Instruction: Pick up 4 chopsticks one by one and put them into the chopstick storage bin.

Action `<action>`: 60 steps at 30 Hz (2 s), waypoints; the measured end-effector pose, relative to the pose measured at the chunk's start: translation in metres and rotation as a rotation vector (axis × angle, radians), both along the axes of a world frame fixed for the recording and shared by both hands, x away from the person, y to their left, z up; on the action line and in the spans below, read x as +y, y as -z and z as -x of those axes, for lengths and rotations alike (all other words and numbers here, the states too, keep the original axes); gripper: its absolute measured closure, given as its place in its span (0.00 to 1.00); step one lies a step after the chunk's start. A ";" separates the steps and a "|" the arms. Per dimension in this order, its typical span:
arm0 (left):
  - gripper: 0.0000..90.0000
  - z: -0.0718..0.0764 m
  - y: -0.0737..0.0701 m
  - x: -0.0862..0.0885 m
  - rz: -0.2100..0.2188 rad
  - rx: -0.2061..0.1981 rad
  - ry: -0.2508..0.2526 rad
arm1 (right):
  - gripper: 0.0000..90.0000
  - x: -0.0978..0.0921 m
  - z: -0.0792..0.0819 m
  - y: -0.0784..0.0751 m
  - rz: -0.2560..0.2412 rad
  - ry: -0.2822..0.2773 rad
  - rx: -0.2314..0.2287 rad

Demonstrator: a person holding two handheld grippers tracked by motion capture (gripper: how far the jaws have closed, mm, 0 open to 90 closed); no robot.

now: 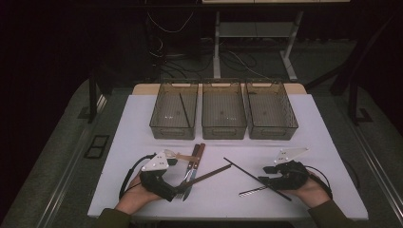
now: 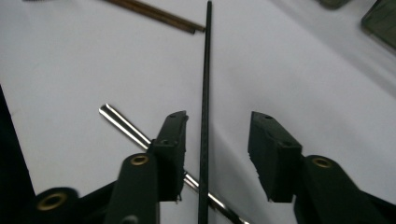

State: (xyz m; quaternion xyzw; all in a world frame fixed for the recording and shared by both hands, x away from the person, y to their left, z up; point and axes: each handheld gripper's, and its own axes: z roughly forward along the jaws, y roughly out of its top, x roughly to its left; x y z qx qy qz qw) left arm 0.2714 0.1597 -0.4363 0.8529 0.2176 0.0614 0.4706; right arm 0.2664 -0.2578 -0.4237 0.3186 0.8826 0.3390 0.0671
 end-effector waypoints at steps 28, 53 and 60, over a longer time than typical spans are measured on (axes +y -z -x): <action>0.00 0.000 0.000 -0.001 -0.006 -0.003 0.003 | 0.93 0.008 -0.002 0.013 0.102 -0.032 0.030; 0.00 0.000 0.000 -0.001 -0.007 -0.002 0.005 | 0.95 0.007 -0.004 0.009 0.076 0.015 0.055; 0.00 0.001 0.000 -0.001 -0.006 -0.002 0.005 | 0.95 0.002 -0.005 0.003 0.045 0.021 0.040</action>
